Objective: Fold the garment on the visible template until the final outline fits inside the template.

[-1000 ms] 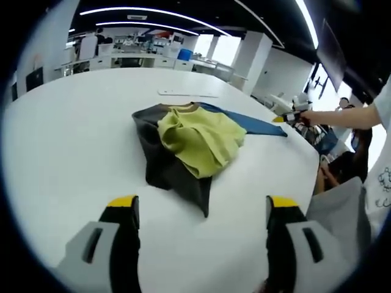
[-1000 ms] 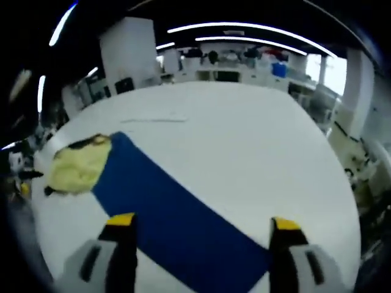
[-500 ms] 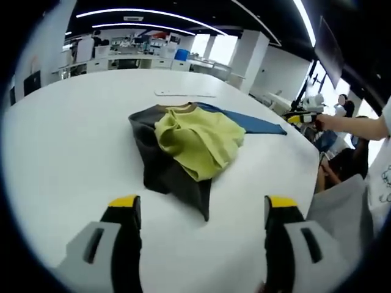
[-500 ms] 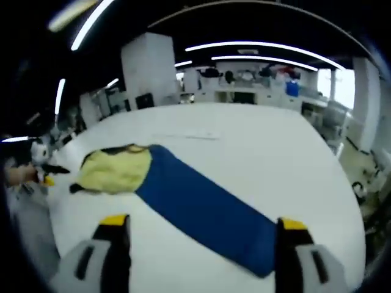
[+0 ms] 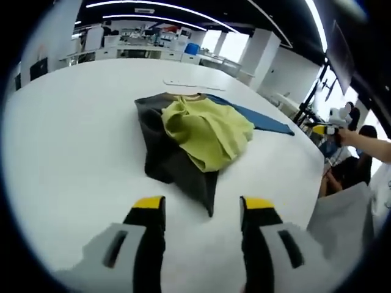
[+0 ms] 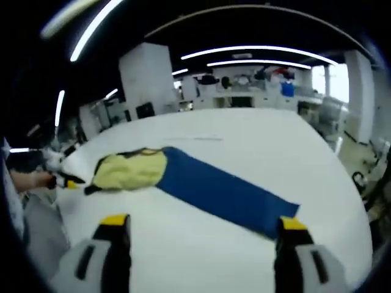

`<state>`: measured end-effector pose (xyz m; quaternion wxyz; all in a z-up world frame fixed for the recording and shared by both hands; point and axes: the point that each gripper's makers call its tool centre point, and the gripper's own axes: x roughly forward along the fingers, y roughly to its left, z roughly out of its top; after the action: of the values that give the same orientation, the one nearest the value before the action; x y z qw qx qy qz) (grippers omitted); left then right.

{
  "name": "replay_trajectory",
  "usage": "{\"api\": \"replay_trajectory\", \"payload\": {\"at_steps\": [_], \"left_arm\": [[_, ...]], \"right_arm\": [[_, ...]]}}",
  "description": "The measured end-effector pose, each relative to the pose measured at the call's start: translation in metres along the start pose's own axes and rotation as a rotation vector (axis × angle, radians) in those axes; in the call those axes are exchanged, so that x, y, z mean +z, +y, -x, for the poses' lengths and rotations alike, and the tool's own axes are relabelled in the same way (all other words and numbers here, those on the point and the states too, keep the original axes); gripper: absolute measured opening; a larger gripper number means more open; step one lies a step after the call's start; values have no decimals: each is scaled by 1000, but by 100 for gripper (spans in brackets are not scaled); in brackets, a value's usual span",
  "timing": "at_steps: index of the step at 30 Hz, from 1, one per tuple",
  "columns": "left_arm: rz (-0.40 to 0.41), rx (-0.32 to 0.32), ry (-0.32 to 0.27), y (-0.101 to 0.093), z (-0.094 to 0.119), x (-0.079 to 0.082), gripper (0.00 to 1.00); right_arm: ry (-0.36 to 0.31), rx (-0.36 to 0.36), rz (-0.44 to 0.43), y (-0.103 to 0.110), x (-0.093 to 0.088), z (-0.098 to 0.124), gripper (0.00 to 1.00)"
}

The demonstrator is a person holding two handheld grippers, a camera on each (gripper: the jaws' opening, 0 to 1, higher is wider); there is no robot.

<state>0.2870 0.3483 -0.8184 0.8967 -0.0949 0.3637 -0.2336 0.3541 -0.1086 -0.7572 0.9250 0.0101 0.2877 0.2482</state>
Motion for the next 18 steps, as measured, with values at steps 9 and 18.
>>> {"api": "replay_trajectory", "payload": {"at_steps": [9,18], "left_arm": [[109,-10,20,-4,-16,-12,14],[193,-22,-11,-3,-17,-15,0]], "right_arm": [[-15,-32,-40,-1,-11,22,100],[-37,-42,-63,7,-11,33,100]]}}
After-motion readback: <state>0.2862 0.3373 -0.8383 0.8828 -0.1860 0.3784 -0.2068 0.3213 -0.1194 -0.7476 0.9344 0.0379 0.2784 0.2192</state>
